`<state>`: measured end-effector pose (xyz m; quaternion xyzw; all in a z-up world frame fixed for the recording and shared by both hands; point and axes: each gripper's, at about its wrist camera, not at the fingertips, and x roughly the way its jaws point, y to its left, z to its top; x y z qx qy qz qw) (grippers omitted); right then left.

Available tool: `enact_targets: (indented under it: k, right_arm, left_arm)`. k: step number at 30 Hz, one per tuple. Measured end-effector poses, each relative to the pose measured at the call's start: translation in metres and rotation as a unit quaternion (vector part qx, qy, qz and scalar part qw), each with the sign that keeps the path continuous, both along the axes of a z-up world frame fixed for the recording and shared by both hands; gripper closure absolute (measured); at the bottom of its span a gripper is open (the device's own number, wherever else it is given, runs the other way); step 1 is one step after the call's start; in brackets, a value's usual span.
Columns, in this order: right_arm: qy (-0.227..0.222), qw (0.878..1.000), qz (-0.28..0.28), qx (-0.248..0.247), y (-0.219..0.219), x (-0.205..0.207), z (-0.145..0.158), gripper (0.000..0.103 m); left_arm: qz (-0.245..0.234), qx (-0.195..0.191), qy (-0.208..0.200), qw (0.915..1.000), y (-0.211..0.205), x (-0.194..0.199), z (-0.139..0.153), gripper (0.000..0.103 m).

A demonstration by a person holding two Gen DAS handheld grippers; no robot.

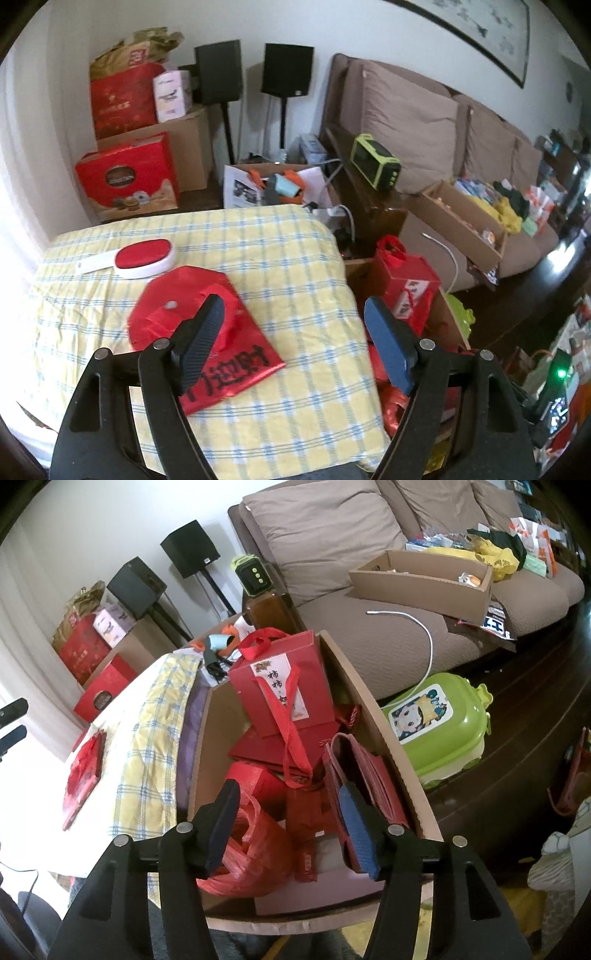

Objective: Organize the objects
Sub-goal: 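Withdraw both grippers from the box and turn back to the plaid table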

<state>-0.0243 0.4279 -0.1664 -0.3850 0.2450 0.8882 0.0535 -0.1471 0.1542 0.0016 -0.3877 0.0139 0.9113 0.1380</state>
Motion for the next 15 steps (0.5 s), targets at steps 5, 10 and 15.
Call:
enact_targets:
  k: [5,10,15]
  right_arm:
    - [0.005,1.000,-0.003,0.001,0.000,0.001,0.001,0.041]
    - [0.017,1.000,-0.003,-0.014,0.001,0.002,0.003,0.041]
    - [0.030,0.999,0.005,-0.014,-0.009,0.000,0.014,0.038]
  left_arm:
    - [0.027,0.002,0.005,0.9996,-0.027,-0.007,0.001,0.025]
    - [0.059,0.010,0.005,0.9982,-0.069,-0.016,-0.002,0.023]
    - [0.110,0.024,-0.005,0.9936,-0.134,-0.031,-0.013,0.021]
